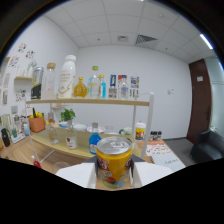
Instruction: Make me a cup of Vodka Sunrise.
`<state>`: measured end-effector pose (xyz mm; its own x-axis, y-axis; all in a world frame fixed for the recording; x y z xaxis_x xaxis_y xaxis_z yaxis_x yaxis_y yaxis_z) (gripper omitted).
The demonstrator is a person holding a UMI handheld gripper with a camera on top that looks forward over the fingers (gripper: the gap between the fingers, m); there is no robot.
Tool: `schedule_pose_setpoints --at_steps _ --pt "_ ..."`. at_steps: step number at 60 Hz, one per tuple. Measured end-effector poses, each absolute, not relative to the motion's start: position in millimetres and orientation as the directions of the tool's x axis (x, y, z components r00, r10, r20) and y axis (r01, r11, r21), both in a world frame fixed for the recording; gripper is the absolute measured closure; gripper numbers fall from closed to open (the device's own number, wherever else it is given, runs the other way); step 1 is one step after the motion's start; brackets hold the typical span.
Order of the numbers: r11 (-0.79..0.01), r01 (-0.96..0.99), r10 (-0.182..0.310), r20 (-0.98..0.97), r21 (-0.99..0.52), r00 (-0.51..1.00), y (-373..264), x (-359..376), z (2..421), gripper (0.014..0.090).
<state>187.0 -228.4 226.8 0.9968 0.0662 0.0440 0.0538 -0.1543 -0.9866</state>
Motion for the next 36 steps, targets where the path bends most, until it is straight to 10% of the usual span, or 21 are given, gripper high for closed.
schedule_pose_setpoints --at_steps 36 --pt "-0.437 -0.071 -0.038 -0.060 -0.897 0.997 -206.5 250.4 58.9 0.0541"
